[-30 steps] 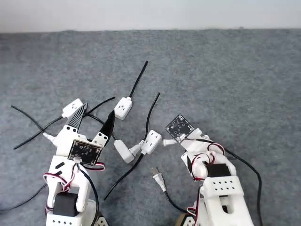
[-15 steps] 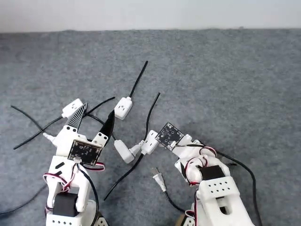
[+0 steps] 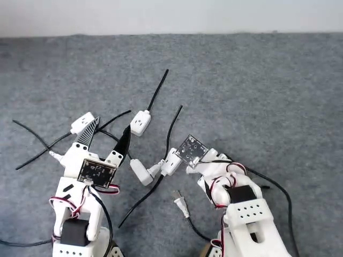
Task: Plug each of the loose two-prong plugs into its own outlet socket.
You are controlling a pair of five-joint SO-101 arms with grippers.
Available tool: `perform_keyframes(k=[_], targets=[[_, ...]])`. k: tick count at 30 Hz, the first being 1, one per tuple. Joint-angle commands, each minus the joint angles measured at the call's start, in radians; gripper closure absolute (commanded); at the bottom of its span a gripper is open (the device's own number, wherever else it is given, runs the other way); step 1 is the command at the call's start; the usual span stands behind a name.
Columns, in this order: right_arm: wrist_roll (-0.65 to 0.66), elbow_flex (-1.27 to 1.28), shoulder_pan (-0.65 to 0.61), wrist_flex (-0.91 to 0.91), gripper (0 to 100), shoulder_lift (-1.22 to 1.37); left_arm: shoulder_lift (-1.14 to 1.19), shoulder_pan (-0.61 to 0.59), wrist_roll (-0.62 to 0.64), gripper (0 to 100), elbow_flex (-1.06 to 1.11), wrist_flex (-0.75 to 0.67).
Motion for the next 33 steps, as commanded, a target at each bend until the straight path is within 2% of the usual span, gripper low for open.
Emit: perform_keyframes(k=[1, 7, 33], targets=[[0.014, -0.068, -0.022, 0.008, 86.2, -0.005, -0.009, 0.005, 0.006, 74, -0.01, -0.029], [0.014, -0.063, -0.084, 0.008, 86.2, -0.005, -0.009, 0.005, 0.006, 74, -0.01, -0.029], [0.014, 0.057, -0.159, 0.01, 86.1, -0.005, -0.009, 0.005, 0.006, 74, -0.01, -0.029]])
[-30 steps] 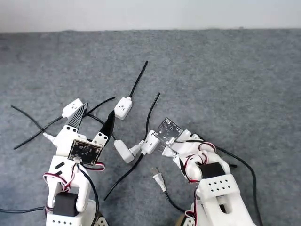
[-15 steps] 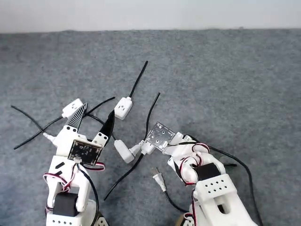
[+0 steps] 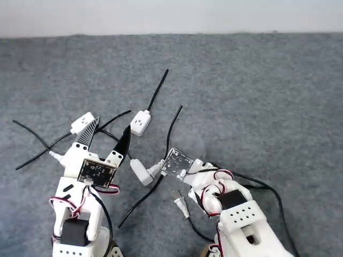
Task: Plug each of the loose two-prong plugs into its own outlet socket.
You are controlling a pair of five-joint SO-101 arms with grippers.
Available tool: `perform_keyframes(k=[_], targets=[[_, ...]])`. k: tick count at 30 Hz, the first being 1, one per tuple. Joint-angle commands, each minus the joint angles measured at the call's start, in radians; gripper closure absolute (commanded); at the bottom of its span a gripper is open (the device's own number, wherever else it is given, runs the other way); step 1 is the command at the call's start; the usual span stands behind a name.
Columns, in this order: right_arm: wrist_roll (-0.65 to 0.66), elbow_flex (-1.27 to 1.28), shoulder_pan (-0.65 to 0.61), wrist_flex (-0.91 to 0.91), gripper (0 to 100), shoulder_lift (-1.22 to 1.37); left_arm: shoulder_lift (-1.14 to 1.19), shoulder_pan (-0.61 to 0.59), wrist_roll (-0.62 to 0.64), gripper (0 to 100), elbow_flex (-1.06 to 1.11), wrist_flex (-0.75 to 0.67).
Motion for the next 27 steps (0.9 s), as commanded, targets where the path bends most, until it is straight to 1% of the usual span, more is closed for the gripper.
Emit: perform_keyframes(k=[1, 10, 14, 17, 21, 27], targets=[[0.012, -0.005, -0.004, 0.012, 86.1, -0.005, -0.009, 0.005, 0.006, 74, -0.01, -0.029], [0.015, -0.002, -0.004, 0.035, 86.4, -0.005, -0.009, 0.005, 0.006, 74, -0.01, -0.029], [0.055, 0.012, -0.004, 0.038, 86.6, -0.005, -0.009, 0.005, 0.006, 74, -0.01, -0.029], [0.061, 0.014, -0.004, 0.038, 86.5, -0.005, -0.009, 0.003, 0.006, 74, -0.01, -0.029], [0.049, -0.028, -0.004, 0.03, 86.2, -0.005, -0.009, 0.003, 0.006, 74, -0.01, -0.029], [-0.02, -0.129, 0.01, 0.036, 86.2, -0.004, -0.009, 0.003, 0.006, 74, -0.01, -0.029]])
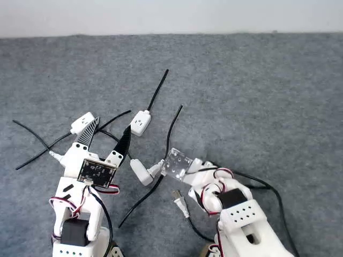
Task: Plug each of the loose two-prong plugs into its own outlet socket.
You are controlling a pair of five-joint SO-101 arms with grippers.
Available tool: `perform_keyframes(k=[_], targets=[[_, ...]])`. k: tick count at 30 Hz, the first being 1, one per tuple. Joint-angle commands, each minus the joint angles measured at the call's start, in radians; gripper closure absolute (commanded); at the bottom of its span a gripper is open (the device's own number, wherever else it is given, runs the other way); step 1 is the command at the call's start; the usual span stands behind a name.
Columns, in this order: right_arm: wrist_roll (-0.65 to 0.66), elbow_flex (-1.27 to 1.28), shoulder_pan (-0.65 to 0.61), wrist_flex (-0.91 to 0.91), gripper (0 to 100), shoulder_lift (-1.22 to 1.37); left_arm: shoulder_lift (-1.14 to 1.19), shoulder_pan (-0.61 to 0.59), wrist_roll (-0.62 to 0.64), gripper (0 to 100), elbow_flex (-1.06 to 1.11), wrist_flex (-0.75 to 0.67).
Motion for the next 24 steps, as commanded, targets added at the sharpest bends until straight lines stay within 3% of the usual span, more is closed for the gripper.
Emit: perform_keyframes(k=[1, 13, 24], targets=[[-0.041, -0.092, 0.008, 0.012, 86.2, -0.002, -0.009, 0.003, 0.006, 74, -0.01, -0.029], [-0.084, -0.318, 0.015, 0.008, 86.1, 0.469, -0.009, 0.003, 0.006, 74, -0.01, -0.029], [-0.117, -0.336, -0.012, 0.104, 86.1, 0.501, -0.009, 0.003, 0.006, 74, -0.01, -0.029]])
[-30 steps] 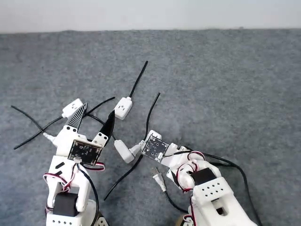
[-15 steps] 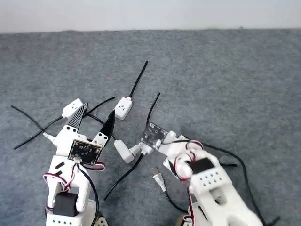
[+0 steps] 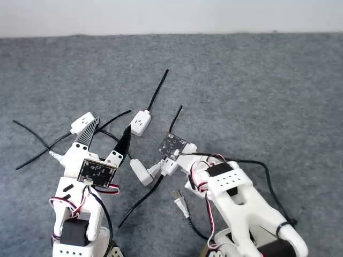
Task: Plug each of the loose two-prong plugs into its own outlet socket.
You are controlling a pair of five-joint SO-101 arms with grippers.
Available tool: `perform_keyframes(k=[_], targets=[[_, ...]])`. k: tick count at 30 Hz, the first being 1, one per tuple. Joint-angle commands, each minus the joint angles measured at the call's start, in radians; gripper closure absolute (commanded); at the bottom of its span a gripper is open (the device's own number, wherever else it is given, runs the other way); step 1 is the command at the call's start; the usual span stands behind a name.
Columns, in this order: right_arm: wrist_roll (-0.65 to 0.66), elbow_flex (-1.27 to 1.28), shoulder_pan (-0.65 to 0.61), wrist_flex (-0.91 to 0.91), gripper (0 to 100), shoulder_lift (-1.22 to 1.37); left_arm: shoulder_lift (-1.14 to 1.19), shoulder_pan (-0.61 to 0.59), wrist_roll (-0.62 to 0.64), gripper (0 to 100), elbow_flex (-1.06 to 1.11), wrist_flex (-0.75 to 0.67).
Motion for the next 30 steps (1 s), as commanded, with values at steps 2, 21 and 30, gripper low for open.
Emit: perform_keyframes(k=[2, 21, 30], targets=[[-0.014, -0.069, -0.028, 0.053, 86.1, -0.005, -0.009, 0.003, 0.006, 74, -0.01, -0.029], [-0.006, -0.017, -0.025, -0.035, 86.6, 0.007, -0.009, 0.0, 0.006, 74, -0.012, -0.029], [-0.006, -0.017, -0.027, -0.036, 86.7, 0.012, -0.011, 0.0, 0.006, 74, -0.012, -0.029]])
